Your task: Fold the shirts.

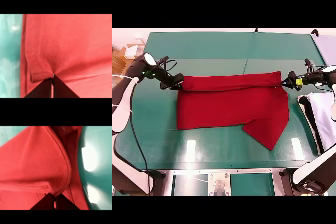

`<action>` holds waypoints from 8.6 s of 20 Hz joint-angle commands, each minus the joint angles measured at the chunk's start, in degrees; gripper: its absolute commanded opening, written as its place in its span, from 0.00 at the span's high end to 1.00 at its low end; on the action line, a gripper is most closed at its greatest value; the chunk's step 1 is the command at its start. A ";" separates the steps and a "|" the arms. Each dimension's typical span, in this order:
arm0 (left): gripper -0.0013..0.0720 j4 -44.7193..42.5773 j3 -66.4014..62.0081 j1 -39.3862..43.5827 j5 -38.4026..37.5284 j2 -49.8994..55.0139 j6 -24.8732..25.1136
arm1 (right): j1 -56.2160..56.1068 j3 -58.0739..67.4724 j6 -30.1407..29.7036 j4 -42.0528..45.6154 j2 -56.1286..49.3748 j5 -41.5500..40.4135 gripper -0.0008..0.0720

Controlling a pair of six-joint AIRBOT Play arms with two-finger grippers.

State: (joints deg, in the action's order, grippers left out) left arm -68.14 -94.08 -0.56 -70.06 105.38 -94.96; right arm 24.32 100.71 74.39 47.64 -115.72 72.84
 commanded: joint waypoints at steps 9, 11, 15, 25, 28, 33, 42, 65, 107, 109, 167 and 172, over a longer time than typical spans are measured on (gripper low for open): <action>0.03 4.61 -1.46 -0.17 -3.67 -0.09 -2.54 | 0.39 3.08 1.40 0.94 -0.02 4.90 0.49; 0.04 3.91 -3.93 -0.96 -8.20 -0.46 -2.19 | 1.44 6.29 3.32 0.94 1.05 8.98 0.49; 0.04 -1.68 -2.47 -2.10 -21.09 -4.92 -1.99 | 5.68 -0.15 4.24 0.98 10.03 11.67 0.52; 0.04 2.43 57.02 -2.10 0.33 -56.61 -6.29 | 20.57 -58.10 -0.61 -3.30 50.42 -8.83 0.58; 0.04 18.43 74.55 -2.10 18.75 -66.45 -6.95 | 20.79 -68.06 -0.72 -3.32 58.42 -13.92 0.58; 0.04 34.51 86.93 -2.10 38.36 -66.38 0.85 | 20.74 -73.46 -0.07 -4.17 60.13 -15.26 0.40; 0.28 41.75 86.95 4.87 45.83 -57.59 3.45 | 20.72 -73.50 -0.04 -6.14 60.15 -15.91 0.40; 0.95 47.43 82.12 9.79 53.90 -51.56 12.61 | 12.17 -84.26 -7.85 -15.37 45.97 -13.55 0.82; 0.04 15.41 14.03 -6.10 15.06 -11.52 3.96 | -2.23 -8.35 7.26 -4.94 10.32 -4.87 0.33; 0.04 15.39 9.66 -9.16 6.67 -11.52 3.96 | 1.22 -5.57 6.34 -2.80 10.32 0.70 0.26; 0.95 29.09 -24.33 12.76 -9.88 10.03 5.90 | -24.74 12.96 -2.78 -8.07 18.82 18.27 0.96; 0.95 1.64 -19.45 3.65 -18.05 -5.33 4.59 | -38.32 9.88 -2.36 -8.09 15.63 6.49 0.96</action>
State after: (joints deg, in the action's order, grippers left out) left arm -50.89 -114.80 8.16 -80.77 107.24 -89.25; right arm -7.03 111.81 71.46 39.57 -98.19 86.54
